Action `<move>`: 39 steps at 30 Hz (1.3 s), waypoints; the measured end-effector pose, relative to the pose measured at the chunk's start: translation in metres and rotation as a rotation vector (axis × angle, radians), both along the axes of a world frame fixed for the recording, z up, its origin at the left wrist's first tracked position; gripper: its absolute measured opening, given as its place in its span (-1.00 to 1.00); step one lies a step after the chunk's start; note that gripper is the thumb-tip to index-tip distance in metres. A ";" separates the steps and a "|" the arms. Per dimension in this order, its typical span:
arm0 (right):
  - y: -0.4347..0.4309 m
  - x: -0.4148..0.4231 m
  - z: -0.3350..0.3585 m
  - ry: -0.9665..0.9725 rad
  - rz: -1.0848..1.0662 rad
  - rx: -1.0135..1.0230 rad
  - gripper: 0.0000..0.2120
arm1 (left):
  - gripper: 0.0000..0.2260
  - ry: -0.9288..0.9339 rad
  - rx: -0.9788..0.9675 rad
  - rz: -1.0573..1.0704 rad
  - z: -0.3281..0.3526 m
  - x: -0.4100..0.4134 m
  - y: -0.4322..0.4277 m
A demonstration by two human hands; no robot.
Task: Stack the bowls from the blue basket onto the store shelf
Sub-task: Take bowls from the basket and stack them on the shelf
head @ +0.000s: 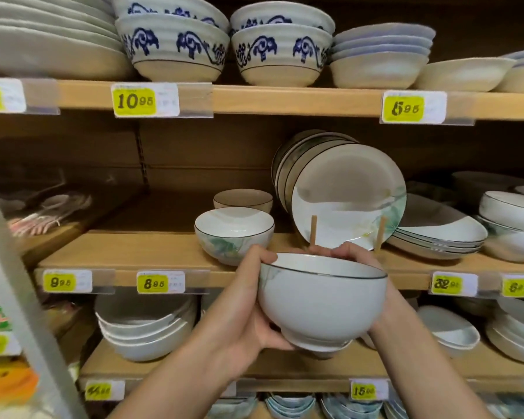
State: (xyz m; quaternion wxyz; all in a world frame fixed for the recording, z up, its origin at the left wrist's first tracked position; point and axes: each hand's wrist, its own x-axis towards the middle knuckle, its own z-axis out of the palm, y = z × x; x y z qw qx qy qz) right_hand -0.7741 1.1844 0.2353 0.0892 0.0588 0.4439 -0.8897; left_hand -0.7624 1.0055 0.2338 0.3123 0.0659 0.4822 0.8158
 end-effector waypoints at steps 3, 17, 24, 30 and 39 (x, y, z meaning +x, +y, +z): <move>-0.001 0.020 -0.012 0.137 -0.315 0.101 -0.73 | -0.56 0.062 -0.033 0.134 0.003 0.006 -0.003; -0.061 0.024 -0.012 0.219 -0.414 0.100 -0.76 | -0.57 0.420 -0.248 0.439 -0.016 0.011 -0.038; -0.104 0.009 -0.038 0.197 -0.339 0.063 -0.62 | -0.79 0.447 -0.232 0.667 -0.026 -0.011 -0.055; -0.115 -0.003 -0.046 0.268 -0.421 0.221 -0.53 | -0.61 0.382 -0.182 0.683 -0.045 -0.025 -0.065; -0.122 -0.023 -0.048 0.274 -0.472 0.277 -0.59 | -0.56 0.390 -0.173 0.631 -0.046 -0.052 -0.071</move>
